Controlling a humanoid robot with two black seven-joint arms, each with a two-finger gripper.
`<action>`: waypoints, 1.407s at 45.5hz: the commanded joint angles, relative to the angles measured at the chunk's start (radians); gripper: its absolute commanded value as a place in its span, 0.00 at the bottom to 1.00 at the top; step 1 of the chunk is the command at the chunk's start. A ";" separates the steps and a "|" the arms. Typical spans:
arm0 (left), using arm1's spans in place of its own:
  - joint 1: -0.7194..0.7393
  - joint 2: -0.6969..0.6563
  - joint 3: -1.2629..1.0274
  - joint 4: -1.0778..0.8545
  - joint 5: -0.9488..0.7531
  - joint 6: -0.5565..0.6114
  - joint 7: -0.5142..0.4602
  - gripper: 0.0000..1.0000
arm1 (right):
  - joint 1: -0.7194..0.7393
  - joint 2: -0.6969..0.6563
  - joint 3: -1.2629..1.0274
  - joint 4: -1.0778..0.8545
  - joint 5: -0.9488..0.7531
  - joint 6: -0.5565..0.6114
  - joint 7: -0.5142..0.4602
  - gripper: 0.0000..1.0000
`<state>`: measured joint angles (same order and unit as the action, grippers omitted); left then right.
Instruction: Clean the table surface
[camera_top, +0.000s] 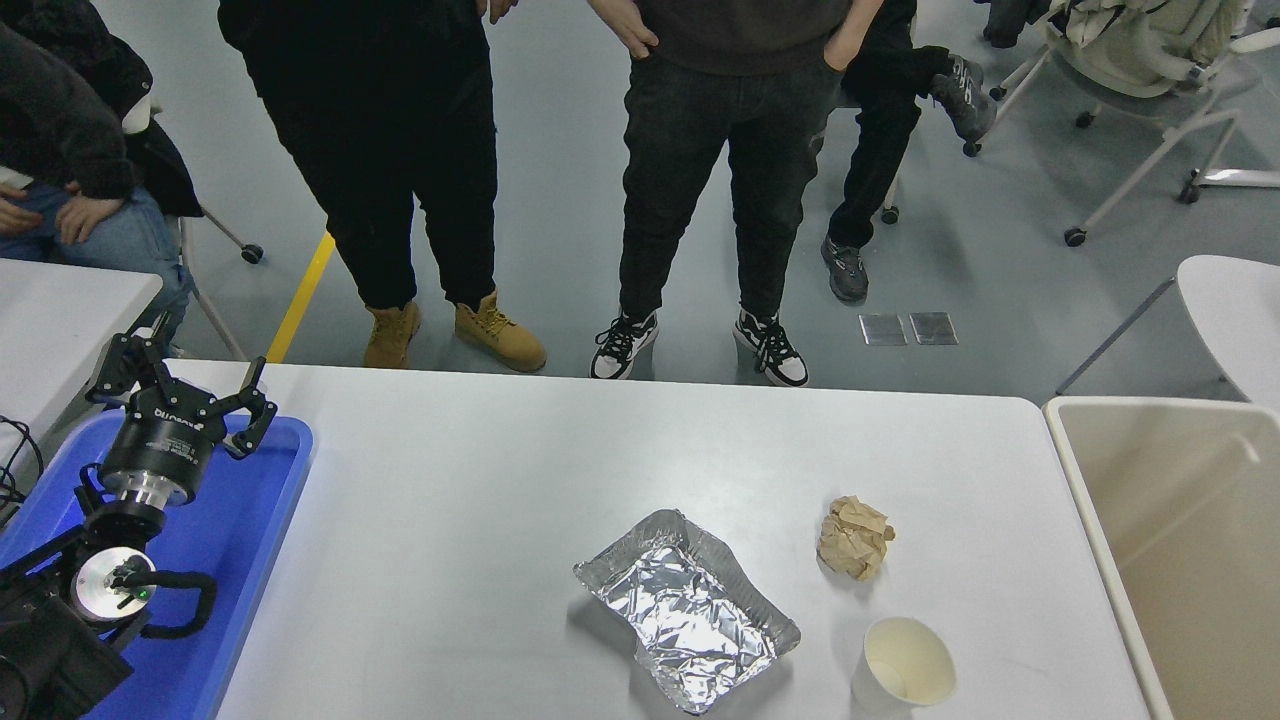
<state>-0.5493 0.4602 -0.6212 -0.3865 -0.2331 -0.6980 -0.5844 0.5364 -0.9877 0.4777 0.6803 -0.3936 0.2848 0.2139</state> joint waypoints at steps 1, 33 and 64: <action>0.000 0.000 0.000 0.000 0.000 0.000 0.000 1.00 | 0.051 -0.156 -0.065 0.125 -0.286 0.099 0.005 1.00; 0.000 0.000 0.000 0.000 0.000 0.000 0.000 1.00 | 0.180 -0.325 -0.152 0.691 -0.907 0.157 0.007 1.00; 0.000 0.000 0.000 0.000 0.000 0.000 0.000 1.00 | 0.188 -0.408 -0.171 0.963 -0.988 0.284 -0.016 1.00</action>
<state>-0.5491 0.4602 -0.6212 -0.3866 -0.2331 -0.6980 -0.5844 0.7119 -1.3707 0.3081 1.5730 -1.3733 0.5084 0.2010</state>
